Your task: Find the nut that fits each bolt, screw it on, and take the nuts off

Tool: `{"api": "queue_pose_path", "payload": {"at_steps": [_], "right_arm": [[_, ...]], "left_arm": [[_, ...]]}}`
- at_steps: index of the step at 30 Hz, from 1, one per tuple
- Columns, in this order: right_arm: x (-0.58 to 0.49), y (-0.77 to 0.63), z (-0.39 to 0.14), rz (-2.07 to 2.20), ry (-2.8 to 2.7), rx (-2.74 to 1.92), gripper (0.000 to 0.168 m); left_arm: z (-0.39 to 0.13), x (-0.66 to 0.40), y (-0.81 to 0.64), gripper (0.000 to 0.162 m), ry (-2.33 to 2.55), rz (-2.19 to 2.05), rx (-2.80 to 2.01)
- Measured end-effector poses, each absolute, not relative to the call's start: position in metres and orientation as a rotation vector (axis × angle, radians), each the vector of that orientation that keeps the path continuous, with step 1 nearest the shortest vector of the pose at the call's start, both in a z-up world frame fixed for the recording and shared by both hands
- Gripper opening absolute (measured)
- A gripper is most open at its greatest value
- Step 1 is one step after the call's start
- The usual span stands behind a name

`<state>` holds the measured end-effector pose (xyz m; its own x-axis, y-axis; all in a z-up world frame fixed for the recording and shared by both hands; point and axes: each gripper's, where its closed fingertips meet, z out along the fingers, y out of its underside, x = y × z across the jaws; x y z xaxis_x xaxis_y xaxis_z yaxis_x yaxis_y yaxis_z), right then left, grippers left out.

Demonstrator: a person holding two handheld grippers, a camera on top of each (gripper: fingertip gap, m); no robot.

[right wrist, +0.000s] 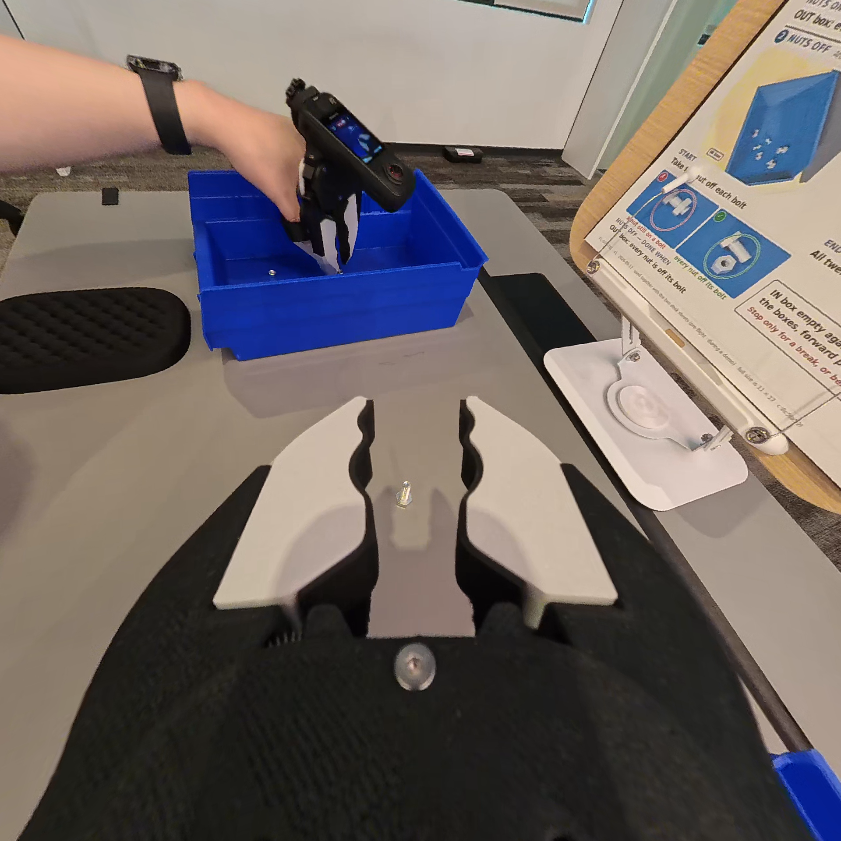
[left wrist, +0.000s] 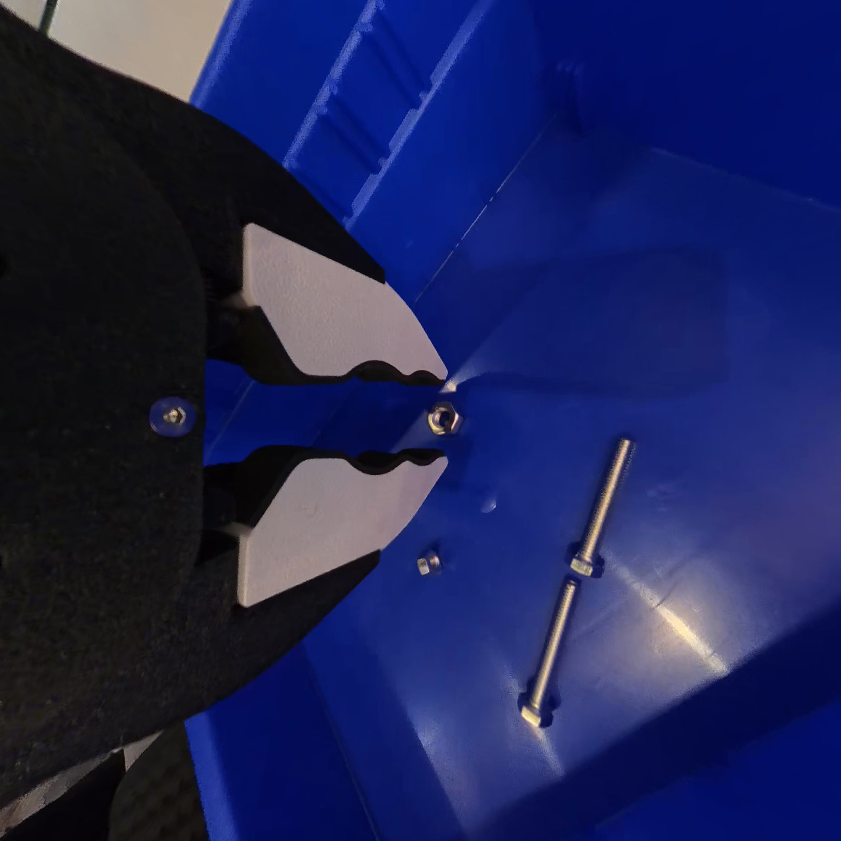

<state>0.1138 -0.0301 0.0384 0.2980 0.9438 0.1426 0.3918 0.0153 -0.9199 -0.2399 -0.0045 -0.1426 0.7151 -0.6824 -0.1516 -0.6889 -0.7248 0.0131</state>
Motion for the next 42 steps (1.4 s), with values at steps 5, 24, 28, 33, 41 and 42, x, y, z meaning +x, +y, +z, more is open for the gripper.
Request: {"api": "queue_pose_path", "payload": {"at_steps": [5, 24, 28, 33, 41, 42], "right_arm": [[0.112, -0.03, 0.035, 0.67, -1.286, -1.568, 0.037], [0.119, -0.025, 0.036, 0.598, -1.301, -1.565, 0.037], [0.124, -0.025, 0.049, 0.589, -1.272, -1.542, 0.037], [0.153, -0.021, 0.067, 0.5, -1.234, -1.536, 0.037], [0.228, -0.021, 0.083, 0.398, -1.19, -1.568, 0.037], [0.234, -0.022, 0.082, 0.392, -1.194, -1.577, 0.037]], "left_arm": [[-0.147, -0.242, -0.005, 0.026, 1.174, 0.259, -2.89], [-0.096, -0.224, -0.01, 0.014, 1.142, 0.18, -2.768], [-0.016, -0.152, -0.015, 0.014, 1.147, 0.275, -2.458], [0.005, -0.036, -0.058, 0.014, 1.452, 0.215, -2.261], [-0.064, 0.056, -0.085, 0.014, 1.744, 0.037, -2.249], [-0.073, 0.061, -0.087, 0.014, 1.766, 0.024, -2.266]]}}
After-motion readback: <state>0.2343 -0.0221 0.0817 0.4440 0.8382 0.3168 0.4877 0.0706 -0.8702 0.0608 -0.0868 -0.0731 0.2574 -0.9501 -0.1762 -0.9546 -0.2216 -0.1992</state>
